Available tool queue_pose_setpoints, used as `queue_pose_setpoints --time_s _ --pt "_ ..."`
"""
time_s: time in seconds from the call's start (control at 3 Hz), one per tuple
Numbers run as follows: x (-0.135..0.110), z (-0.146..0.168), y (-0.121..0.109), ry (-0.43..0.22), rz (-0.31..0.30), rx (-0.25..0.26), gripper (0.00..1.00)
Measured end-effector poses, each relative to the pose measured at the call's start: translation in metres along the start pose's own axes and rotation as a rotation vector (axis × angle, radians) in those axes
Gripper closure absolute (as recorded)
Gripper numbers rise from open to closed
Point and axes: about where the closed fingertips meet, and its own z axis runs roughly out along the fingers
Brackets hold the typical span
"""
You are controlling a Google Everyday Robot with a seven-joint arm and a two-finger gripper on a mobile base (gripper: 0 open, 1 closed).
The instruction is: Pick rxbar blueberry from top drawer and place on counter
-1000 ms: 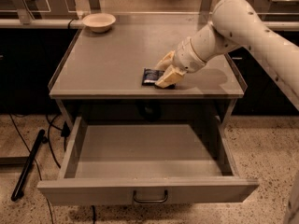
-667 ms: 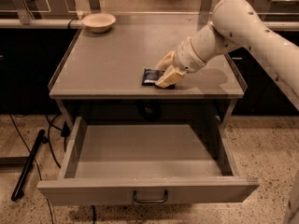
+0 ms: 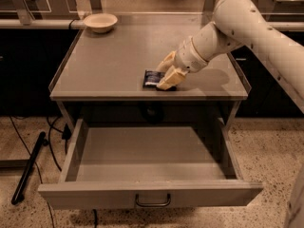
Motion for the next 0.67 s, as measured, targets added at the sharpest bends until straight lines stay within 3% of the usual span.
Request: queue_pose_setpoints --time_s 0.33,0.67 --pt "-0.0055 -0.0032 -0.0049 0.0 0.027 0.005 0.0" --pt "-0.0055 -0.0032 -0.0049 0.0 0.027 0.005 0.0"
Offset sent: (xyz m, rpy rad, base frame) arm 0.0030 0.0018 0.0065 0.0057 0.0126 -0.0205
